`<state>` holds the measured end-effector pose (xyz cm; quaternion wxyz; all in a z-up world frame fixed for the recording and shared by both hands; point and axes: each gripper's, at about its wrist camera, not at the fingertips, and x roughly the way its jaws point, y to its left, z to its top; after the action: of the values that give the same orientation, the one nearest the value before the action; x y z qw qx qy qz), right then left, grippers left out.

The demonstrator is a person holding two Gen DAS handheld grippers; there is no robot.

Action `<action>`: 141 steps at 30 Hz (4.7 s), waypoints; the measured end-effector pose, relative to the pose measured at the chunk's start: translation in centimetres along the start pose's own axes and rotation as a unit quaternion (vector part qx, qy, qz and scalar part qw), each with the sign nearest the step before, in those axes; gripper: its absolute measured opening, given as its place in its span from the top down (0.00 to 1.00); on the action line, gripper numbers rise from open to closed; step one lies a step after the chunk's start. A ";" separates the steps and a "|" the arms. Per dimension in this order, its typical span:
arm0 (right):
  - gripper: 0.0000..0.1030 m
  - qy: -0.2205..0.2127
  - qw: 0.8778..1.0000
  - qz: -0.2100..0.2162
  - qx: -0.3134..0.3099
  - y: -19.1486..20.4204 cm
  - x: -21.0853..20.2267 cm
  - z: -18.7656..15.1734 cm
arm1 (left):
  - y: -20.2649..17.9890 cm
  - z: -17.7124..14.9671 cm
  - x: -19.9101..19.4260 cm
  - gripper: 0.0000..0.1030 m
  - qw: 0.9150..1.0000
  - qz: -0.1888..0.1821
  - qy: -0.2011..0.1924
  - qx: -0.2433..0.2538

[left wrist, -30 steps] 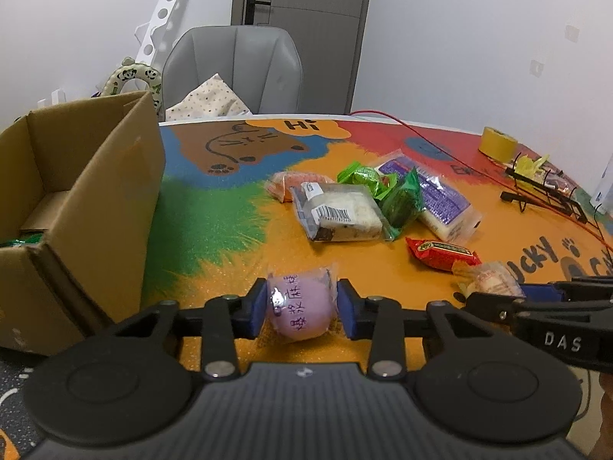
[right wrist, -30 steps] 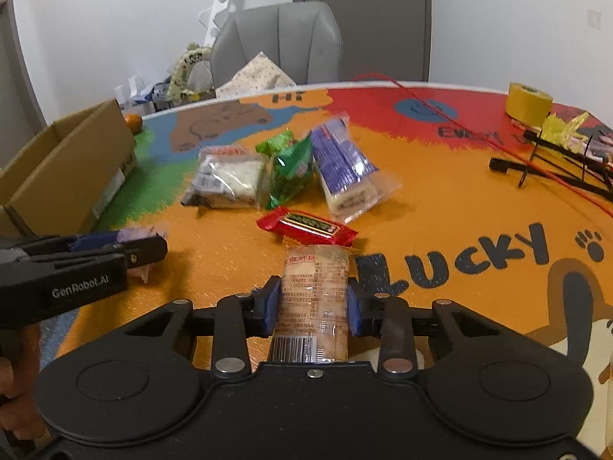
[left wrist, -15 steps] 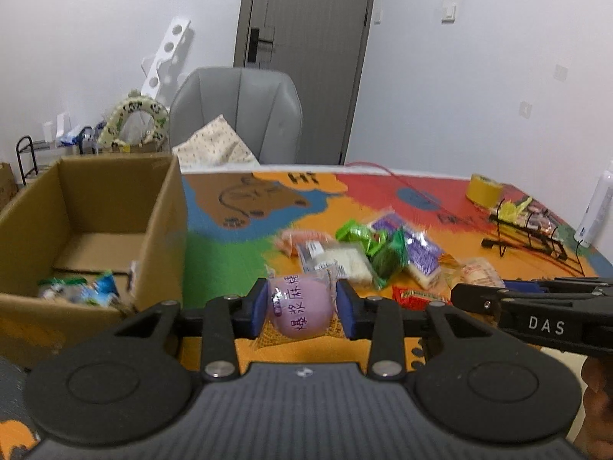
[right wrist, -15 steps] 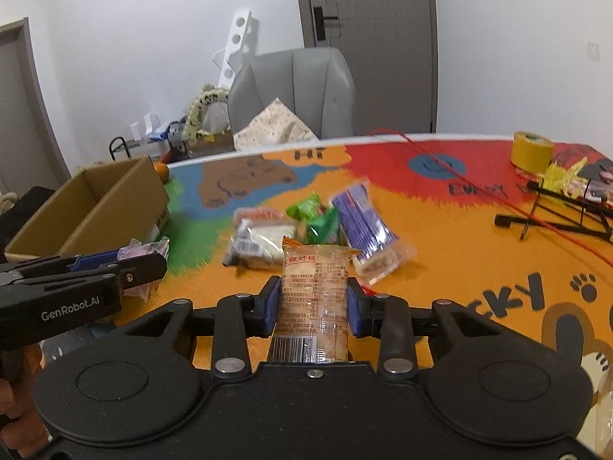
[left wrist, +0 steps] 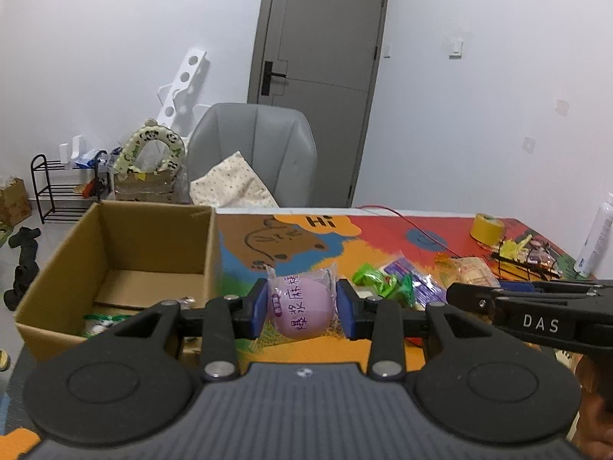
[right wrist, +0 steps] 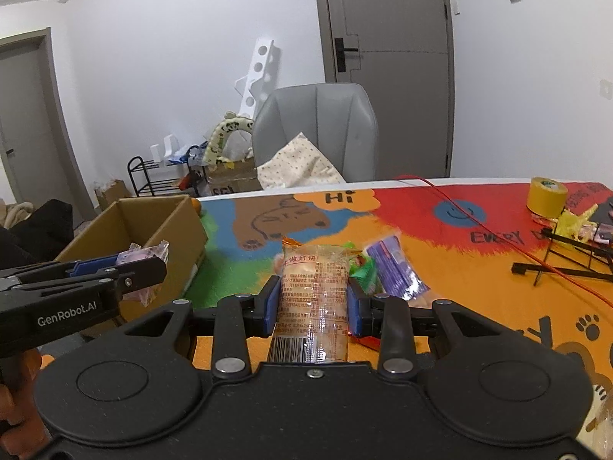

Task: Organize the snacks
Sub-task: 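Carry the pink packet and wafer bar over the cardboard box with both grippers, then open both grippers to drop the pink packet and wafer bar into the box, then move both grippers back over the table toward the sandwich pack and red candy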

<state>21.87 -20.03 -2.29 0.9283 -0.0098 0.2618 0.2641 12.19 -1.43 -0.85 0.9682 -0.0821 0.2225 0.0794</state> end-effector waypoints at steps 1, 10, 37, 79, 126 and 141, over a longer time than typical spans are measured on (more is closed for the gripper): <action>0.68 -0.001 1.000 0.003 0.001 0.2 0.1 0.2 | 0.3 0.1 -0.2 0.64 1.000 0.002 -0.002 -0.001; 0.68 -0.016 0.999 0.029 -0.008 2.4 0.2 1.3 | 2.5 0.9 -1.0 0.64 1.000 0.016 -0.014 -0.015; 0.68 -0.011 0.993 0.106 -0.051 10.5 5.3 3.9 | 11.8 2.4 -0.5 0.64 0.994 0.082 -0.021 -0.072; 0.46 0.022 0.994 0.111 -0.008 11.5 7.0 4.6 | 15.0 2.4 -0.6 0.16 0.990 0.101 -0.002 -0.097; 0.00 -0.019 0.995 0.015 0.095 -7.0 -1.3 -0.3 | -2.0 1.0 2.1 0.06 0.999 -0.009 0.039 0.003; 0.04 0.012 0.993 0.017 0.115 -9.5 1.8 -2.8 | -4.2 -0.1 5.4 0.07 0.998 -0.024 0.059 0.018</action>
<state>26.56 -27.79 -6.77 0.9155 0.0979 0.3014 0.2477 17.76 -4.94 -2.82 0.9565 -0.0748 0.2782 0.0469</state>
